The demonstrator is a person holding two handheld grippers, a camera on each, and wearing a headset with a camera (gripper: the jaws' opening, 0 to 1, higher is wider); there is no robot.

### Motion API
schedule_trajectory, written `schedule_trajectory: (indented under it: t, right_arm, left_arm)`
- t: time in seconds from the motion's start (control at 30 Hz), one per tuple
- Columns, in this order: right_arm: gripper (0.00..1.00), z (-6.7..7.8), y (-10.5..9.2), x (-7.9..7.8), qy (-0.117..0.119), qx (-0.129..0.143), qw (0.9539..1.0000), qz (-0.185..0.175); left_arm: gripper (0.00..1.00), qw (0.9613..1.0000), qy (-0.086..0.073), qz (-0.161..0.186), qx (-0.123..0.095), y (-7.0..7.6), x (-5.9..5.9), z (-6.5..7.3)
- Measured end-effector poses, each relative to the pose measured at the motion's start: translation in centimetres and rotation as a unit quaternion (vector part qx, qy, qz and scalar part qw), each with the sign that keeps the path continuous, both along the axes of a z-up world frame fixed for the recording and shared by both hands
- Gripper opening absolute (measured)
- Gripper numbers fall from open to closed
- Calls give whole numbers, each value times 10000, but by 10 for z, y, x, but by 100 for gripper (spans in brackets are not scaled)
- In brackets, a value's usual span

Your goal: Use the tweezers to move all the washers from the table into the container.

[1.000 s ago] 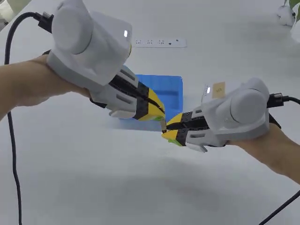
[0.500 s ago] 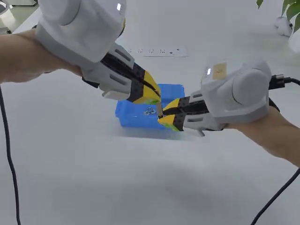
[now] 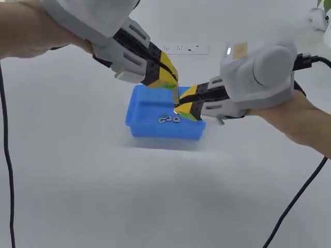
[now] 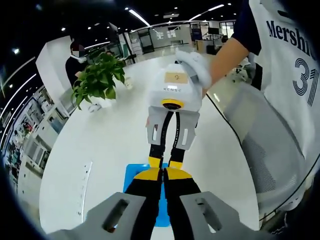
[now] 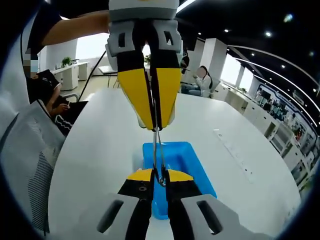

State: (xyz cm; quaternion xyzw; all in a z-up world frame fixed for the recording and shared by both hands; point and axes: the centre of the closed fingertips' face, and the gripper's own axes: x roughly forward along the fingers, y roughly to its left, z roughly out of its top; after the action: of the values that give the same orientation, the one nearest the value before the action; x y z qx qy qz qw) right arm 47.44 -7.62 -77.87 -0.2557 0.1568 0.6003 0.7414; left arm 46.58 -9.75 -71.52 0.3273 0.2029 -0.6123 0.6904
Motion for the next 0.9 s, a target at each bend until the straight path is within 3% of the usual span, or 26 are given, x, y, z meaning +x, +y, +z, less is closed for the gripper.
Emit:
schedule_trajectory:
  t: [0.2, 0.57, 0.73, 0.9]
  right_arm:
    - [10, -21, 4, 18, 151, -53, 9998, -70]
    - [10, -63, 11, 32, 464, -298, 9985, -21]
    - [10, -73, 10, 35, 585, -338, 9977, -57]
    - [10, -73, 10, 37, 655, -280, 9974, -108]
  left_arm:
    - [6, 9999, 103, 45, 96, 4, 15, -20]
    - [6, 9988, 431, 190, 139, 12, 32, -59]
    - [6, 9982, 526, 251, 139, 12, 35, -69]
    - [6, 9980, 565, 283, 49, 11, 38, -69]
